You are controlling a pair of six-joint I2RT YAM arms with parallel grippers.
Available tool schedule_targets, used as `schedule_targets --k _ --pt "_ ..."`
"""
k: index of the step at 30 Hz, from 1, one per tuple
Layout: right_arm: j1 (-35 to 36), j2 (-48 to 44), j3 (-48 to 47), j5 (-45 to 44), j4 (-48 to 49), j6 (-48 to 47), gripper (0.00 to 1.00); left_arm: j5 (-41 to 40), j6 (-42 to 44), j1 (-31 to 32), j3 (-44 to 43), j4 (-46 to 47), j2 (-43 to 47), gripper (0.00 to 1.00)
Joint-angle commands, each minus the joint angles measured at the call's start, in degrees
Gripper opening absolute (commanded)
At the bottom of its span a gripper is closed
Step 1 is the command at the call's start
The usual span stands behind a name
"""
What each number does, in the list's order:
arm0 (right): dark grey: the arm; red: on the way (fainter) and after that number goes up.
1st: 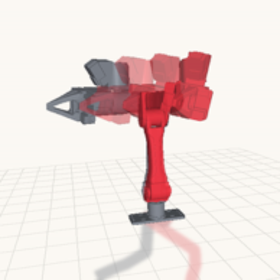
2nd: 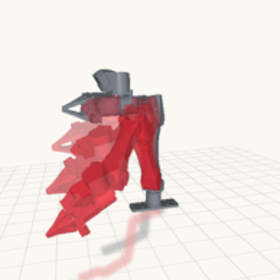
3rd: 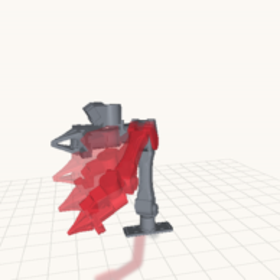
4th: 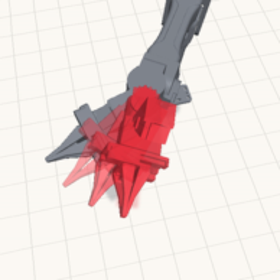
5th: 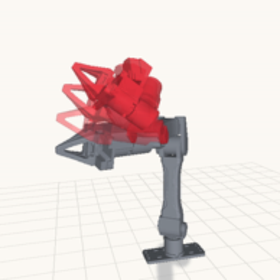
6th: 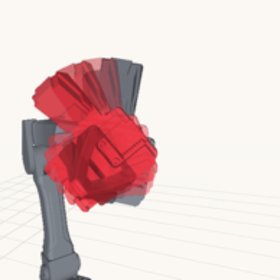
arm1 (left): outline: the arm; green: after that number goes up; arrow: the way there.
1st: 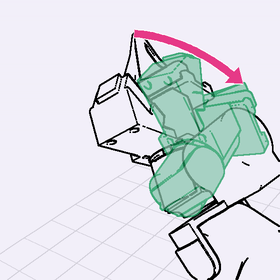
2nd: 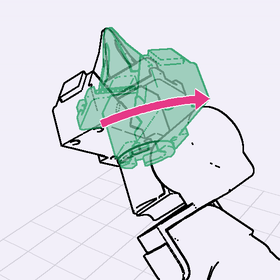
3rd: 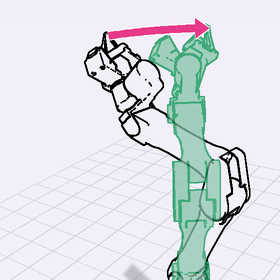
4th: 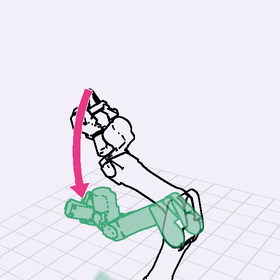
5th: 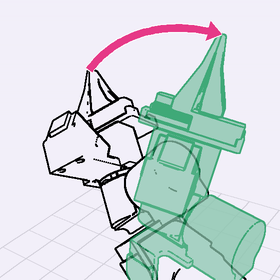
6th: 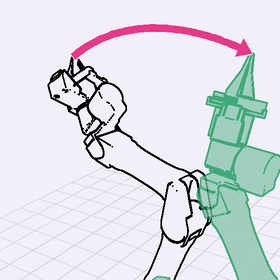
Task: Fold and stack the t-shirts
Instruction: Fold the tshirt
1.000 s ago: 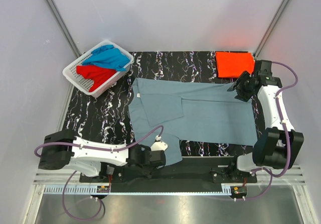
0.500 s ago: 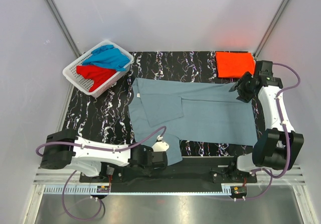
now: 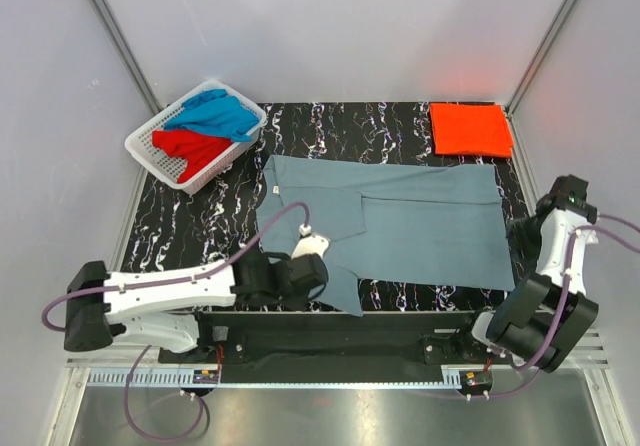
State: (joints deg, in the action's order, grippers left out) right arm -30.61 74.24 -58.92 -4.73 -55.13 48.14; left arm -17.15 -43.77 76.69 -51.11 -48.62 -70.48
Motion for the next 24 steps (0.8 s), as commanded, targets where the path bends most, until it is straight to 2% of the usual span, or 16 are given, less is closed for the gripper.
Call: schedule_targets --k 1,7,13,24 --pt "-4.5 -4.4 5.0 -8.8 -0.8 4.7 0.59 -2.4 4.4 -4.7 -4.3 -0.5 5.6 0.0" --pt "-16.0 -5.1 13.7 -2.8 7.0 -0.8 0.59 0.6 9.0 -9.3 -4.3 0.7 8.8 0.0" --pt "-16.1 -7.5 20.5 -0.7 14.4 -1.4 0.57 2.2 9.8 -10.3 -3.7 2.1 8.1 0.0" --pt "-16.2 -5.2 24.3 -1.8 17.3 -0.4 0.54 2.5 9.3 -11.6 -3.7 3.0 7.3 0.0"
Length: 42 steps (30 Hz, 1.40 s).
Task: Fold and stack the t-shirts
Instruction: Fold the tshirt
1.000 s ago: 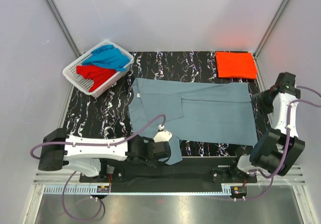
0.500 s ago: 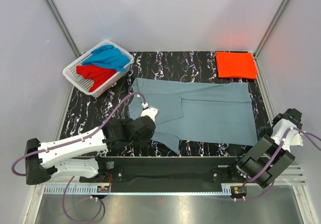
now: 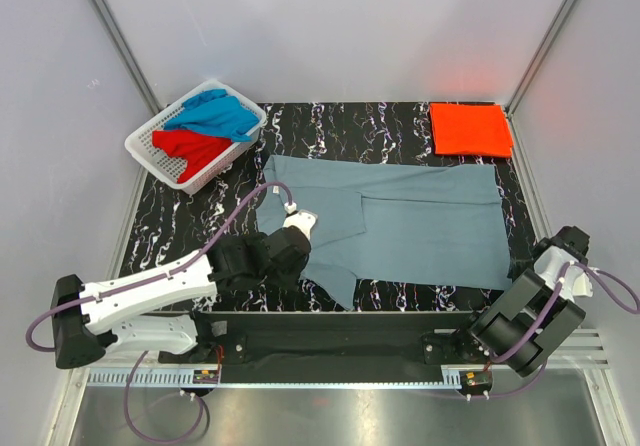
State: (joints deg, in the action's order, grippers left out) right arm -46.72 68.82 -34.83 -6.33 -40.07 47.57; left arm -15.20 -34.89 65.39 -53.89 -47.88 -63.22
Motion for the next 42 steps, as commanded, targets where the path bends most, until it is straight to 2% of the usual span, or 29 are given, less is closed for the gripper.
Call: schedule_targets --k 1,9,19,26,27,35,42 --pt "-0.1 0.0 0.2 -0.6 2.3 0.3 0.54 0.4 0.4 -0.3 -0.9 2.1 0.0 0.0" --pt "0.0 -2.1 1.3 -2.9 3.7 2.1 0.52 -0.4 0.4 -1.4 -1.0 2.2 0.5 0.0" --pt "-0.1 -2.8 1.3 -4.1 4.2 1.9 0.38 1.1 2.4 -4.7 -2.5 3.4 -1.1 0.0" --pt "0.0 -3.2 1.6 -3.0 4.7 0.8 0.11 1.5 3.2 -6.1 -3.4 3.6 -1.5 0.0" --pt "-0.1 -3.3 1.7 -2.8 4.8 0.8 0.0 1.6 3.3 -6.5 -3.3 3.7 -1.5 0.0" --pt "0.0 -6.2 3.0 -0.1 6.9 -0.6 0.0 1.8 3.7 -8.1 -4.3 4.1 -1.6 0.0" --pt "0.0 -8.9 3.1 2.8 8.4 -1.4 0.0 1.8 6.1 -13.0 -8.6 5.2 -3.8 0.0"
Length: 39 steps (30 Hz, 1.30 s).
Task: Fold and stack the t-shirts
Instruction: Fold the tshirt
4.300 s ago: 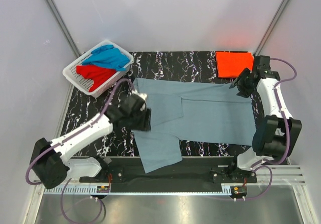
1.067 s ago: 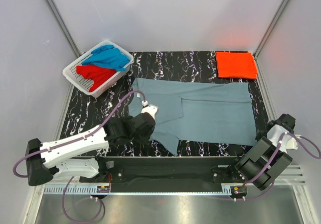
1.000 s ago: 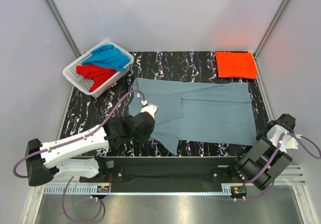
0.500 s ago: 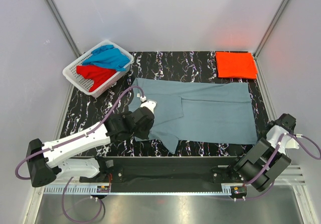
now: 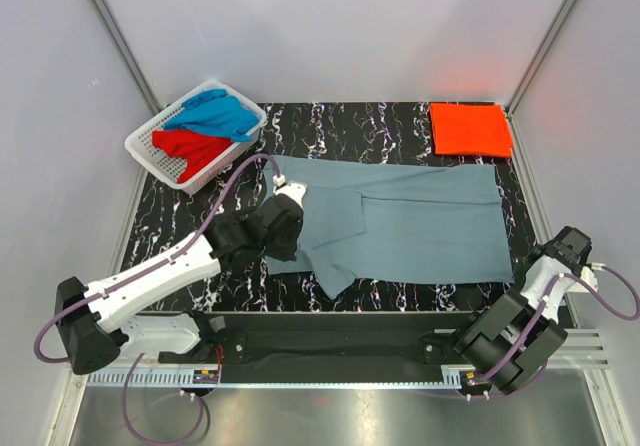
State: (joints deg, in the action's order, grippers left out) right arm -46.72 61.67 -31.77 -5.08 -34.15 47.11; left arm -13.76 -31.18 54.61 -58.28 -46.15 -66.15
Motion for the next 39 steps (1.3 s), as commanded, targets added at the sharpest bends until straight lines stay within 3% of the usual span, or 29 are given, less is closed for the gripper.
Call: schedule_targets --k 1,9,23,39 --pt "0.0 -2.2 0.0 2.4 2.7 -1.0 0.0 0.7 2.7 -2.8 -4.8 3.8 -1.4 0.0" --pt "1.3 -3.2 -3.8 6.5 5.0 -2.7 0.0 1.5 7.9 -10.0 -11.9 4.8 -9.2 0.0" --pt "12.3 12.6 -14.6 3.2 12.1 -2.6 0.0 1.6 14.4 -20.1 -28.1 3.3 -25.7 0.0" --pt "17.0 24.5 -21.8 2.9 15.2 -0.6 0.0 3.7 19.2 -26.6 -39.0 1.4 -36.1 0.0"
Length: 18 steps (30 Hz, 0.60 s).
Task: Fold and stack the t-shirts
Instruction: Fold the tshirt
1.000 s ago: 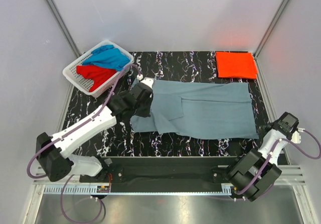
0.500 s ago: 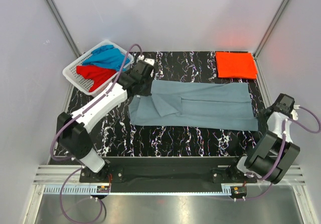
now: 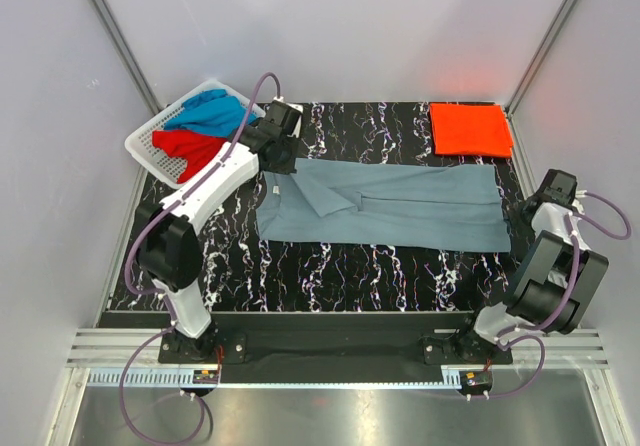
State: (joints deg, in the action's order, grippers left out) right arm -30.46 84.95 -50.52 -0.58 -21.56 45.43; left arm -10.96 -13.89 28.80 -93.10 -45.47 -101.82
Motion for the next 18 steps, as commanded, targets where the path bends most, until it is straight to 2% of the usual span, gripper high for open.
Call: schedule_targets --k 1,10,18 --pt "1.0 1.6 -3.1 -1.7 3.2 1.2 0.0 0.9 2.1 -1.1 -4.6 0.5 -1.1 0.0" --pt "1.5 3.8 -4.8 -4.3 3.8 2.5 0.0 1.9 5.0 -2.1 -8.5 -1.4 -5.2 0.0" --pt "1.5 7.2 -5.5 -3.1 6.2 4.1 0.0 2.3 6.3 -3.1 -11.2 -2.3 -8.3 0.0"
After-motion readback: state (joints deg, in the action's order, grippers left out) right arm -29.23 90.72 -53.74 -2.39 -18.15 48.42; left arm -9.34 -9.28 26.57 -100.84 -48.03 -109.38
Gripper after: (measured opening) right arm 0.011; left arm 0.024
